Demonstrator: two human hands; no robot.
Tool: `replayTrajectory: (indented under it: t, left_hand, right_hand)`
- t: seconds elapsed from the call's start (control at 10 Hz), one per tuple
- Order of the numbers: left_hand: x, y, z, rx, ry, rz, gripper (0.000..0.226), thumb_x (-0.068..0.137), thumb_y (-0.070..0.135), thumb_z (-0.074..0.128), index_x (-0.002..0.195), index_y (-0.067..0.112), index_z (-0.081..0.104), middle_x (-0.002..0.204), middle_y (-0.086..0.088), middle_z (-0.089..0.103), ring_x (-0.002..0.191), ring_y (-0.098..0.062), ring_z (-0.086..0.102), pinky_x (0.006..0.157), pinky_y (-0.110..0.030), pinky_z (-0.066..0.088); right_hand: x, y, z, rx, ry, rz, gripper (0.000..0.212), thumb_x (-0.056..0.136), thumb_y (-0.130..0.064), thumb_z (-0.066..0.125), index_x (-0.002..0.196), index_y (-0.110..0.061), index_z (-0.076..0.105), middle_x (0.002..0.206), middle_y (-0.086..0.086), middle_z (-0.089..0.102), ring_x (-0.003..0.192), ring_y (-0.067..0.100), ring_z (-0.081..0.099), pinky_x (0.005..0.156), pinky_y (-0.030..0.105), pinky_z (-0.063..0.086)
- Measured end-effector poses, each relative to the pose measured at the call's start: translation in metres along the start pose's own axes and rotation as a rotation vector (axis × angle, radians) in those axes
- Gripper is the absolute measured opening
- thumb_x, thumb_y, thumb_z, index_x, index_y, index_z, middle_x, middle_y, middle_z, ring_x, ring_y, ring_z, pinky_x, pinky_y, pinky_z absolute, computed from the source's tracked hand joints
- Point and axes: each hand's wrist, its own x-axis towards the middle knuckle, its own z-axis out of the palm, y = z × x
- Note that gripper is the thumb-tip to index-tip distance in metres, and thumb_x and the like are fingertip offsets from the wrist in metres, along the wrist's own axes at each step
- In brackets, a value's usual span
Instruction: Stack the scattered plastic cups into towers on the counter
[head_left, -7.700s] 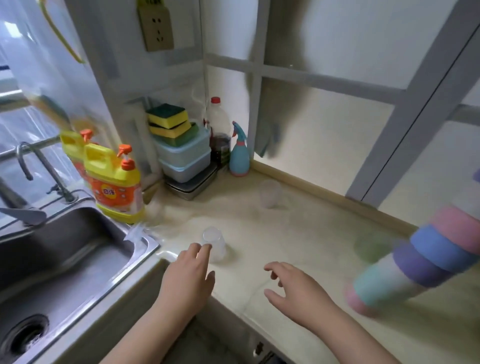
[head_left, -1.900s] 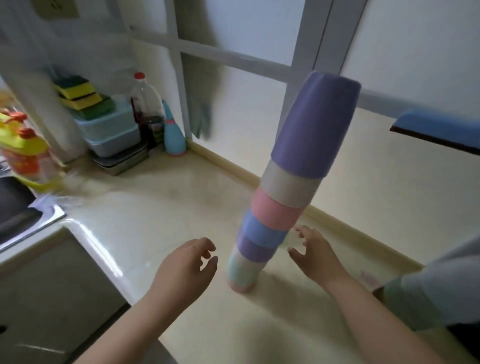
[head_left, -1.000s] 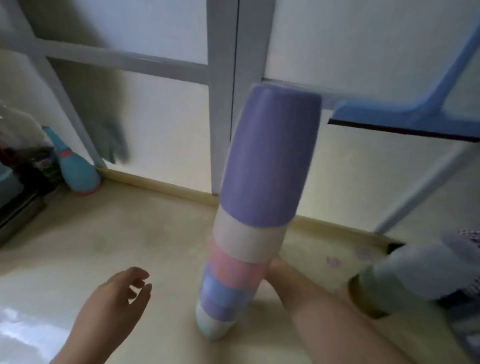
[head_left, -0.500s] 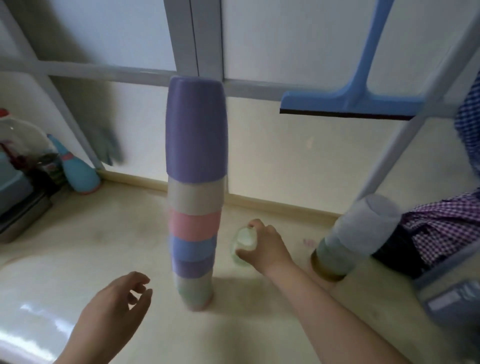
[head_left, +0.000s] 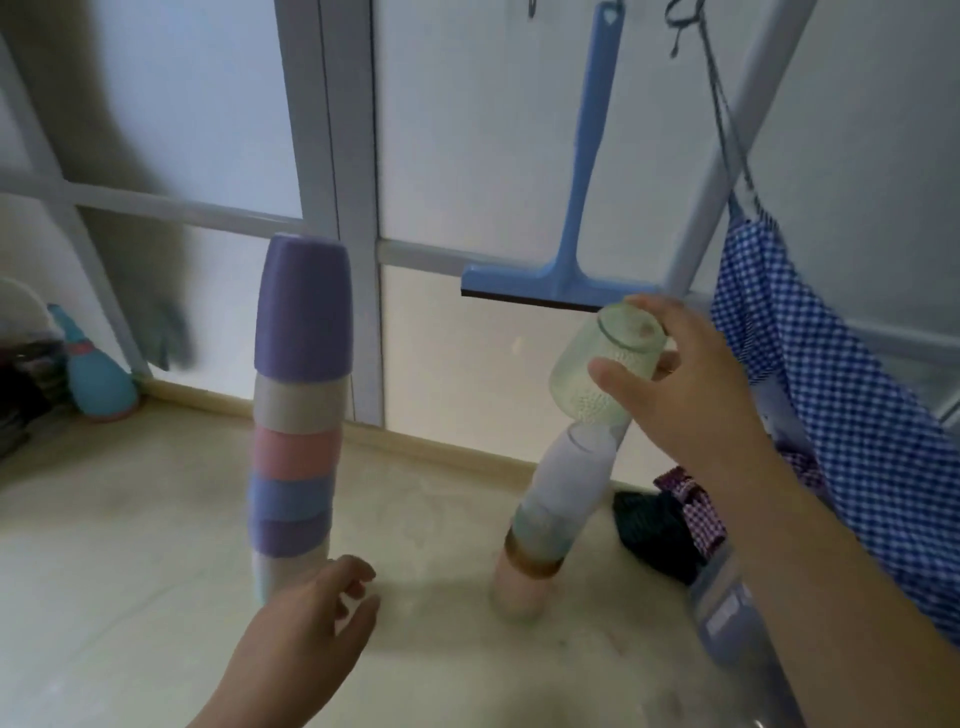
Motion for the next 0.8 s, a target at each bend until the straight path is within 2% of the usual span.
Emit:
replayTrajectory:
  t: [0.1, 0.2, 0.3, 0.4, 0.5, 0.6, 0.7, 0.8]
  left_hand:
    - [-0.008, 0.008, 0.002, 0.007, 0.009, -0.003, 0.040, 0.073, 0.018, 0.070, 0.068, 0.049, 0.046, 0.063, 0.023, 0.061, 0.074, 0.009, 0.055, 0.052, -0.013, 0.041]
    - [-0.017, 0.014, -0.001, 0.027, 0.024, -0.016, 0.045, 0.072, 0.020, 0.071, 0.066, 0.059, 0.049, 0.081, 0.054, 0.047, 0.073, 0.013, 0.054, 0.054, -0.013, 0.040]
    - [-0.024, 0.016, -0.002, 0.027, 0.062, -0.024, 0.056, 0.072, 0.021, 0.071, 0.071, 0.070, 0.043, 0.082, 0.047, 0.052, 0.076, 0.009, 0.055, 0.056, -0.016, 0.042]
    - [-0.028, 0.017, -0.003, 0.020, 0.089, -0.026, 0.046, 0.071, 0.021, 0.072, 0.062, 0.058, 0.047, 0.068, 0.031, 0.060, 0.073, 0.007, 0.056, 0.055, -0.015, 0.041]
    - [-0.028, 0.023, -0.003, 0.028, 0.100, 0.005, 0.040, 0.074, 0.023, 0.070, 0.071, 0.053, 0.043, 0.067, 0.030, 0.060, 0.083, 0.010, 0.052, 0.056, -0.009, 0.040]
    - [-0.023, 0.030, -0.002, 0.038, 0.083, 0.038, 0.033, 0.077, 0.028, 0.066, 0.076, 0.050, 0.042, 0.103, 0.054, 0.026, 0.092, 0.012, 0.046, 0.055, -0.004, 0.039]
    - [-0.010, 0.034, 0.001, 0.023, 0.021, 0.059, 0.027, 0.074, 0.038, 0.064, 0.071, 0.057, 0.045, 0.107, 0.056, 0.021, 0.091, 0.014, 0.047, 0.061, -0.002, 0.042]
    - [0.005, 0.040, -0.004, 0.030, -0.089, 0.078, 0.019, 0.065, 0.060, 0.048, 0.082, 0.066, 0.043, 0.088, 0.042, 0.055, 0.081, 0.015, 0.053, 0.060, -0.001, 0.041]
  right_hand:
    - [-0.002, 0.031, 0.000, -0.020, -0.018, 0.082, 0.052, 0.073, -0.032, 0.071, 0.120, -0.032, 0.048, 0.122, 0.003, 0.054, 0.104, 0.024, 0.056, 0.088, 0.040, 0.050]
    - [-0.010, 0.052, 0.014, 0.005, -0.086, 0.135, 0.052, 0.074, -0.031, 0.072, 0.120, -0.031, 0.048, 0.123, 0.002, 0.055, 0.107, 0.024, 0.055, 0.092, 0.039, 0.048]
    - [-0.014, 0.062, 0.029, 0.027, -0.155, 0.176, 0.052, 0.076, -0.033, 0.072, 0.121, -0.032, 0.048, 0.123, 0.004, 0.054, 0.104, 0.021, 0.053, 0.089, 0.033, 0.046]
    - [-0.015, 0.066, 0.038, 0.051, -0.207, 0.203, 0.055, 0.077, -0.037, 0.070, 0.125, -0.035, 0.044, 0.128, 0.005, 0.052, 0.109, 0.022, 0.051, 0.094, 0.036, 0.046]
    - [-0.014, 0.068, 0.040, 0.072, -0.235, 0.229, 0.064, 0.077, -0.039, 0.070, 0.132, -0.036, 0.037, 0.137, 0.004, 0.046, 0.115, 0.023, 0.050, 0.097, 0.038, 0.046]
    - [-0.016, 0.069, 0.040, 0.098, -0.285, 0.278, 0.074, 0.076, -0.039, 0.070, 0.137, -0.034, 0.029, 0.141, 0.003, 0.042, 0.120, 0.024, 0.046, 0.094, 0.037, 0.047]
    - [-0.018, 0.070, 0.041, 0.115, -0.313, 0.314, 0.081, 0.074, -0.041, 0.071, 0.139, -0.034, 0.023, 0.144, 0.003, 0.040, 0.126, 0.025, 0.043, 0.097, 0.039, 0.046]
    - [-0.020, 0.066, 0.038, 0.034, -0.237, 0.300, 0.089, 0.073, -0.047, 0.069, 0.142, -0.032, 0.015, 0.151, 0.000, 0.029, 0.134, 0.024, 0.034, 0.105, 0.042, 0.038]
